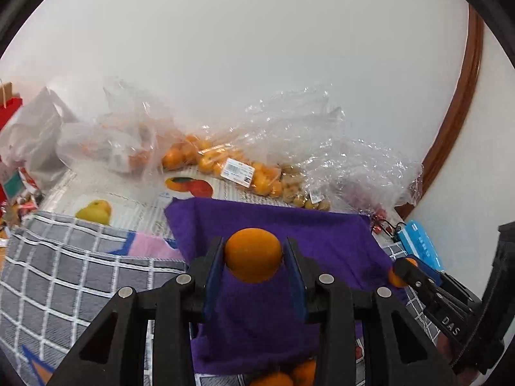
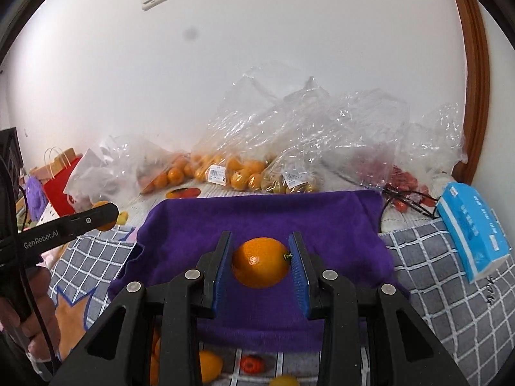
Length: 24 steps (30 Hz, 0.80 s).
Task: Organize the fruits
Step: 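Carry both held oranges up and over the purple towel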
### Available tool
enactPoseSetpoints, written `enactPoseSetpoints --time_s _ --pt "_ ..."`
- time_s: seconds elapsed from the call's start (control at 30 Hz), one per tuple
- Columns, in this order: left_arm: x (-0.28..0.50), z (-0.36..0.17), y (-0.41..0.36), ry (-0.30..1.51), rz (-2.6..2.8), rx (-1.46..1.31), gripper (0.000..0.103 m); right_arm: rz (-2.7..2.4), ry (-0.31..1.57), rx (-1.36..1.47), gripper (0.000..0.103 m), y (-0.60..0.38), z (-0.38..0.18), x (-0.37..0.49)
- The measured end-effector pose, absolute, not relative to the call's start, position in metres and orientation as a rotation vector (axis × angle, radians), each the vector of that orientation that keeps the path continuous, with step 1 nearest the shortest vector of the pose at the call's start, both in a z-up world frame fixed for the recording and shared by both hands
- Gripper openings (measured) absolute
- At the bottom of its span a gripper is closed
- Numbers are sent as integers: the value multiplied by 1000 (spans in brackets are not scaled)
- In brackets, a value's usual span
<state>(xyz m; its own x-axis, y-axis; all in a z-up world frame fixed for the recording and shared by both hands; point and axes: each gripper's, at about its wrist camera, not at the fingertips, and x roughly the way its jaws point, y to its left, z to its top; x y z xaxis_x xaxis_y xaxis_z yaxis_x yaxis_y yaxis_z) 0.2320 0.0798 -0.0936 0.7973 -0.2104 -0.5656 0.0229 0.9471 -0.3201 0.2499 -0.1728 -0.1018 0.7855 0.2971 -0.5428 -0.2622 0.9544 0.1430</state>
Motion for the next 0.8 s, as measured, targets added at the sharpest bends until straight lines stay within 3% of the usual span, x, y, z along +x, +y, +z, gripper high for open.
enactPoseSetpoints --time_s 0.8 --pt "247 -138 68 674 -132 -282 35 249 682 87 35 -189 -151 280"
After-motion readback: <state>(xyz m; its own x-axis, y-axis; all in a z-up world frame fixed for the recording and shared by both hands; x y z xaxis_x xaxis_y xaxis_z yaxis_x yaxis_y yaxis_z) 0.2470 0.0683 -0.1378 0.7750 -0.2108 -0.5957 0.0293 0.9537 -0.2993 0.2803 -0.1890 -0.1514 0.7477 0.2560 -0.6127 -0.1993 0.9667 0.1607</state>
